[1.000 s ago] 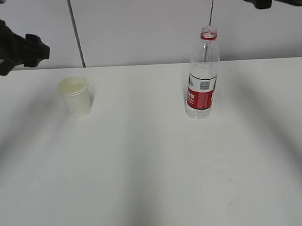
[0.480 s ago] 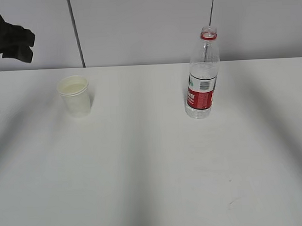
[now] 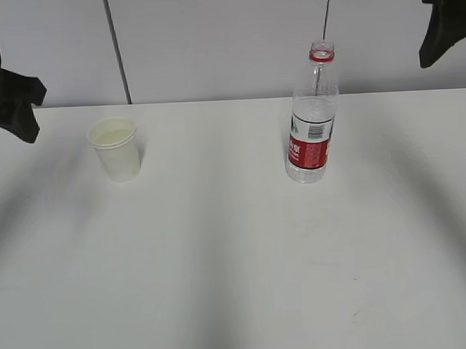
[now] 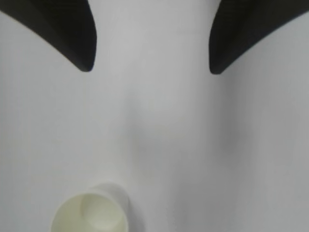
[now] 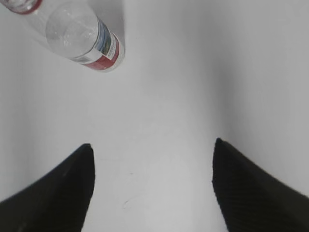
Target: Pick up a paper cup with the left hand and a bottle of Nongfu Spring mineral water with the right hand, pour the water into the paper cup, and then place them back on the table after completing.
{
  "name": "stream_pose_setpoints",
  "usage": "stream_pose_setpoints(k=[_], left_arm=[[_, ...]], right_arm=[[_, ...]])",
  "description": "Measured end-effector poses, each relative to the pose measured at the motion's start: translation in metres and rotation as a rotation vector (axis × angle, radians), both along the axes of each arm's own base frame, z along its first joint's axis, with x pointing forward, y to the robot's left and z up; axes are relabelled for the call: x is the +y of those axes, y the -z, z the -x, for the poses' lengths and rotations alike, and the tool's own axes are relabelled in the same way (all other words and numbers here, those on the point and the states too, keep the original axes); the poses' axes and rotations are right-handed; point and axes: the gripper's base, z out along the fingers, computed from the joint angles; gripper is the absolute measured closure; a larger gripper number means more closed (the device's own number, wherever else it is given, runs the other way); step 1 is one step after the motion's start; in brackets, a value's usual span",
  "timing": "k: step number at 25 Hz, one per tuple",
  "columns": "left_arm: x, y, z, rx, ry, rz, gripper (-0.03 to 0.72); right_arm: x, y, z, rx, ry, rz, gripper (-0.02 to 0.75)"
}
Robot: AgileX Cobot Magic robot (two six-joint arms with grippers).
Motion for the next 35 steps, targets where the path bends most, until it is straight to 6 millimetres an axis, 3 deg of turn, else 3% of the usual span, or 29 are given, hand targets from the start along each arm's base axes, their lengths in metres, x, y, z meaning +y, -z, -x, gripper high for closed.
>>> stream_pose_setpoints(k=[8, 18, 24, 29, 35], left_arm=[[0.003, 0.006, 0.019, 0.215, -0.02, -0.023, 0.244], [0.003, 0.006, 0.021, 0.245, -0.023, -0.029, 0.251], [0.005, -0.01, 0.033, 0.194, -0.022, -0.019, 0.251], [0.01, -0.024, 0.064, 0.147, -0.022, 0.003, 0.252], [0.017, -0.025, 0.109, 0.124, -0.022, 0.02, 0.253]], right_arm=[[0.002, 0.008, -0.005, 0.034, -0.044, 0.013, 0.199], [0.001, 0.009, -0.001, 0.039, -0.087, 0.033, 0.202], [-0.004, 0.032, 0.04, 0.12, -0.108, 0.044, 0.203], [-0.009, 0.041, 0.076, 0.135, -0.11, 0.043, 0.203], [-0.014, 0.036, 0.111, 0.085, -0.109, 0.043, 0.203]])
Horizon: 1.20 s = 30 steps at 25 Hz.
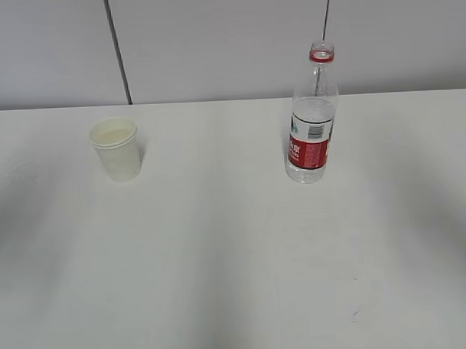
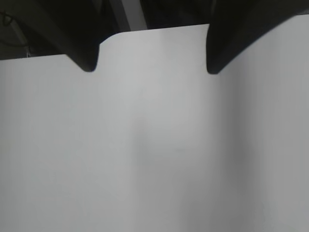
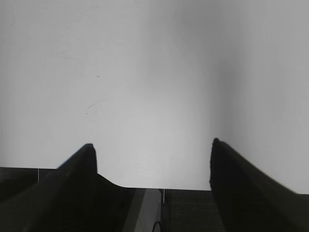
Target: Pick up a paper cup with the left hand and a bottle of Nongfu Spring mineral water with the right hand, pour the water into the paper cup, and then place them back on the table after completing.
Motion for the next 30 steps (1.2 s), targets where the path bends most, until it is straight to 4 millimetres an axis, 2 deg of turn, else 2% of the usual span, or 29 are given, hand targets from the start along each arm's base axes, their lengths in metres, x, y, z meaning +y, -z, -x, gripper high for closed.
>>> stream_pose_setpoints(k=[9, 13, 17, 21, 30], left_arm=[[0.014, -0.009, 0.079, -0.16, 0.0, 0.029, 0.333], [0.021, -0.006, 0.117, -0.261, 0.0, 0.044, 0.383], [0.029, -0.001, 0.146, -0.384, -0.004, 0.033, 0.407], [0.035, 0.008, 0.166, -0.468, -0.007, 0.027, 0.409], [0.04, 0.028, 0.198, -0.63, -0.006, 0.054, 0.424]], right_arm=[[-0.007, -0.001, 0.047, -0.082, -0.018, -0.002, 0.203], [-0.01, -0.001, 0.07, -0.132, -0.062, 0.012, 0.203], [-0.014, -0.001, 0.097, -0.215, -0.084, 0.015, 0.203], [-0.016, 0.008, 0.122, -0.325, -0.11, 0.01, 0.203], [-0.021, 0.052, 0.168, -0.527, -0.154, -0.002, 0.203]])
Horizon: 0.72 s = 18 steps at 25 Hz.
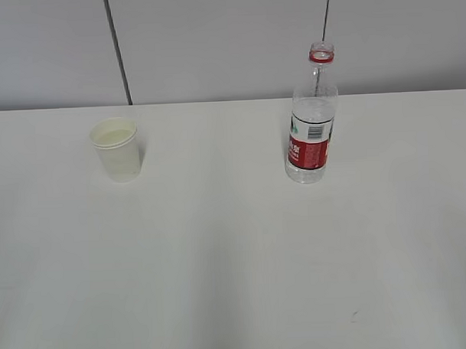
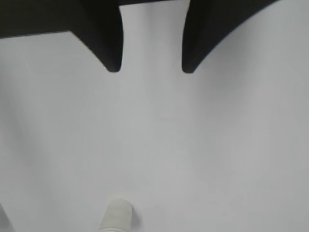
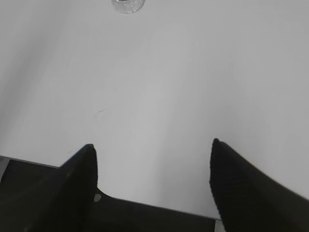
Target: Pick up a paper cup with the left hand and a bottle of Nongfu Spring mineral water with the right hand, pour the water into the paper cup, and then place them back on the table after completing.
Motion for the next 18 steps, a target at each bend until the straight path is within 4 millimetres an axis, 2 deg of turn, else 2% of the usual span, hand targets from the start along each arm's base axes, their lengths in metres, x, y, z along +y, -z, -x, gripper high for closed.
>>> stream_pose_setpoints(k=[5, 9, 18], left_arm=[[0.001, 0.008, 0.012, -0.112, 0.01, 0.025, 0.43], [0.0, 0.015, 0.018, -0.141, 0.043, 0.018, 0.43], [-0.003, 0.016, 0.02, -0.155, 0.11, -0.014, 0.43]], right_arm=[[-0.003, 0.005, 0.022, -0.133, -0.007, -0.011, 0.203], [-0.004, 0.007, 0.032, -0.187, -0.01, -0.02, 0.203], [-0.004, 0.013, 0.033, -0.166, -0.031, 0.012, 0.203]])
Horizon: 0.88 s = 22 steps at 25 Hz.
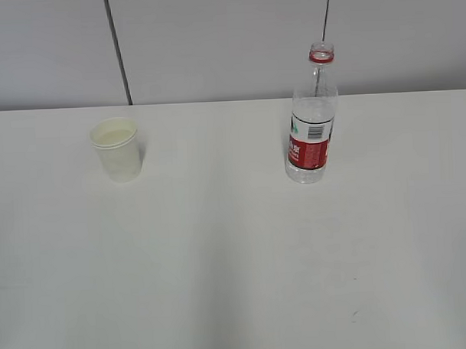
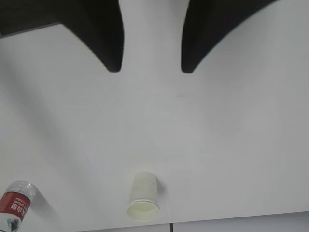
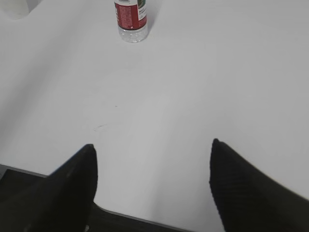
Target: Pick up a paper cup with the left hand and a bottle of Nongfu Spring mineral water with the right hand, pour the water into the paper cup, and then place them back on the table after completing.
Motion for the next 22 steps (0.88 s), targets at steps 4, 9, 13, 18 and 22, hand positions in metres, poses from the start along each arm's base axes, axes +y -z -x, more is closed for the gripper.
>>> stream_pose_setpoints(k=[4, 9, 13, 18, 22], left_arm=[[-0.0002, 0.0, 0.0, -0.001, 0.005, -0.005, 0.43], [-0.0002, 0.0, 0.0, -0.001, 0.005, -0.005, 0.431], [-0.0011, 0.0, 0.0002, 0.001, 0.009, 0.003, 0.431], [-0.0029, 0.0, 0.0005, 0.002, -0.041, 0.016, 0.431], [-0.0031, 0.0, 0.0005, 0.002, -0.055, 0.016, 0.431]], right_arm=[[-0.0005, 0.0002, 0.0, -0.001, -0.006, 0.02, 0.203], [-0.0007, 0.0009, -0.0001, 0.002, -0.008, 0.028, 0.203], [-0.0007, 0.001, 0.0, 0.004, -0.008, 0.028, 0.203], [-0.0009, 0.001, -0.0001, 0.004, 0.048, 0.036, 0.203], [-0.0008, 0.001, -0.0001, 0.004, 0.061, 0.036, 0.203]])
